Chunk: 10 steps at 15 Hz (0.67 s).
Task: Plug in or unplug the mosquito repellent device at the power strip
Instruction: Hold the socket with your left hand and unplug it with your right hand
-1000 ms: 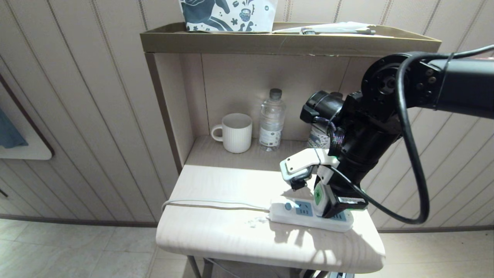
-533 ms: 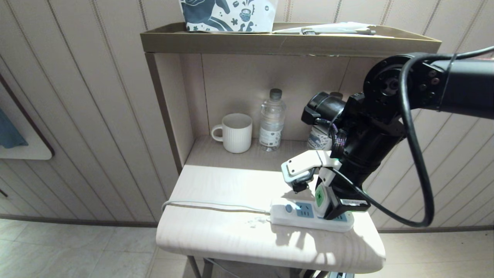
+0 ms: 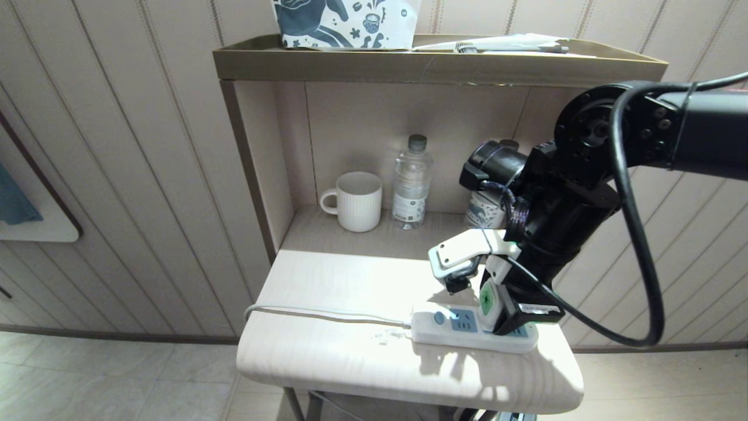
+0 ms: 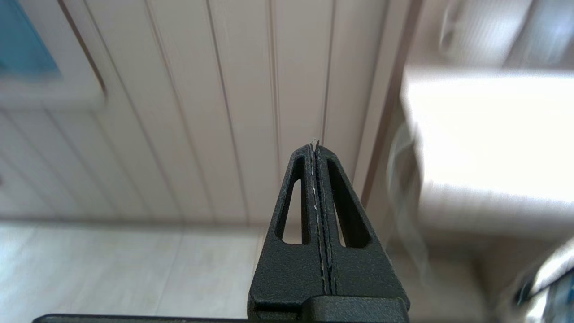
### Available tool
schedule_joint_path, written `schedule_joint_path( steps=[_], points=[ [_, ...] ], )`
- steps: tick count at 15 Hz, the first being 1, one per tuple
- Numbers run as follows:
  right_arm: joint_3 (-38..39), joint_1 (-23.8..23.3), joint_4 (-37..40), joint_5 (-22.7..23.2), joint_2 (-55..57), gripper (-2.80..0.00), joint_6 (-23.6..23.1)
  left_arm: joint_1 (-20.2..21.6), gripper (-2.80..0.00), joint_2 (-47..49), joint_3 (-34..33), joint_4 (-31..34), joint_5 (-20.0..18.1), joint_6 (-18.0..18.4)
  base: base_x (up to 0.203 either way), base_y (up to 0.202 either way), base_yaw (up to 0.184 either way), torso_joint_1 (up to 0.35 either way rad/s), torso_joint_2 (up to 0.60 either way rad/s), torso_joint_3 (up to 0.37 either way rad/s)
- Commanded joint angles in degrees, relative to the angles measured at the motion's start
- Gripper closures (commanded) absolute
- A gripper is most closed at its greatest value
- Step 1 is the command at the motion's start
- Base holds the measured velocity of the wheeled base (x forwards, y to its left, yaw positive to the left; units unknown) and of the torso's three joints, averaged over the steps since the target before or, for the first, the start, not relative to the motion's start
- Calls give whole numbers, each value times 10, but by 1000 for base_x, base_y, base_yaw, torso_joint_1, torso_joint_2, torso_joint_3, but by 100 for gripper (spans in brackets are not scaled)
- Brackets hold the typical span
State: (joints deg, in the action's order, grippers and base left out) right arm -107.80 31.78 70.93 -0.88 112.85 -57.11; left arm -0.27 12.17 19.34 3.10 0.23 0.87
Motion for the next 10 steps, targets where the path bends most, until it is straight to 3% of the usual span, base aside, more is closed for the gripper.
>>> schedule_joint_path(
  steps=[1,3,6,8,10],
  points=[
    [0,0,3,0,0,0,-2,0,0,141,70,-5,-4,-3,0,0,0,0,0,0],
    [1,0,-7,1,0,0,-2,-2,0,278,93,-31,-20,3,0,0,0,0,0,0],
    [-1,-3,-19,6,5,0,-2,-56,0,511,75,-194,-21,9,0,0,0,0,0,0],
    [-4,-6,-19,7,9,0,-2,-158,0,650,59,-349,24,5,0,0,0,0,0,0],
    [-6,-12,-19,16,12,0,-2,-295,0,747,55,-481,79,-3,0,0,0,0,0,0]
  ],
)
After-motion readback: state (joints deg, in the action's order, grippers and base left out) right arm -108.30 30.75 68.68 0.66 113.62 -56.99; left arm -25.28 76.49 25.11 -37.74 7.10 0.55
